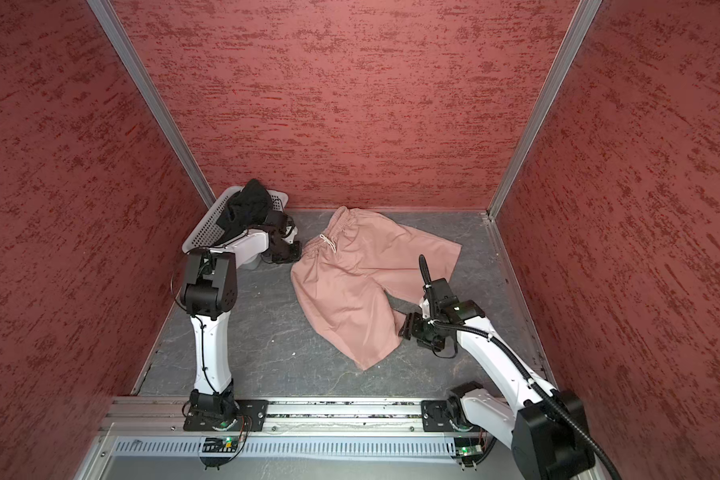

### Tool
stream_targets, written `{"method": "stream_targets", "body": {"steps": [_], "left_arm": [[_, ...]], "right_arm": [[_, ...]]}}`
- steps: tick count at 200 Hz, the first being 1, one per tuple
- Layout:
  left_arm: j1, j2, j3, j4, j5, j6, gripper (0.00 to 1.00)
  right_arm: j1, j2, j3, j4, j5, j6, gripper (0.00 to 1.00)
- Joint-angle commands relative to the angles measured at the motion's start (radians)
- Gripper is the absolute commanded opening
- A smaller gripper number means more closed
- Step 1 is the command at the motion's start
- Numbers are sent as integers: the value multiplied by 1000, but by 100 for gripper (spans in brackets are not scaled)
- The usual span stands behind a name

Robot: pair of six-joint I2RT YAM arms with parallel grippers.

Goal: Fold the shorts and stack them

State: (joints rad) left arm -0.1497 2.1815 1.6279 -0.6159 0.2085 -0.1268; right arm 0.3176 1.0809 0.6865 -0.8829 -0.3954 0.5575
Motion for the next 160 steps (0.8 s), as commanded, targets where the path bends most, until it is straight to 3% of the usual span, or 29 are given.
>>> {"method": "stream_targets", "body": {"steps": [1,22,57,89,119,153,160], "left_arm": [[10,-52,-70,42,0,-19,100],[17,-64,-81,97,27,-42,99],[19,7,24,28,78,-62,99],[17,18,9,15,98,-74,96],[24,15,-17,18,101,-73,66],[16,16,-29,-6,119,-73,7],[15,7,-41,-11,115,-73,0]], "right_arm": [[5,6,16,-8,-21,-29,68],[7,5,12,30,-48,-14,68],[8,-32,-5,65,-59,37,67],[22,-61,-34,56,-30,87,67],[148,-31,-115,211,-69,183,67],[266,58,-157,395,-41,261,67],[278,69,-165,428,-32,274,67]]}}
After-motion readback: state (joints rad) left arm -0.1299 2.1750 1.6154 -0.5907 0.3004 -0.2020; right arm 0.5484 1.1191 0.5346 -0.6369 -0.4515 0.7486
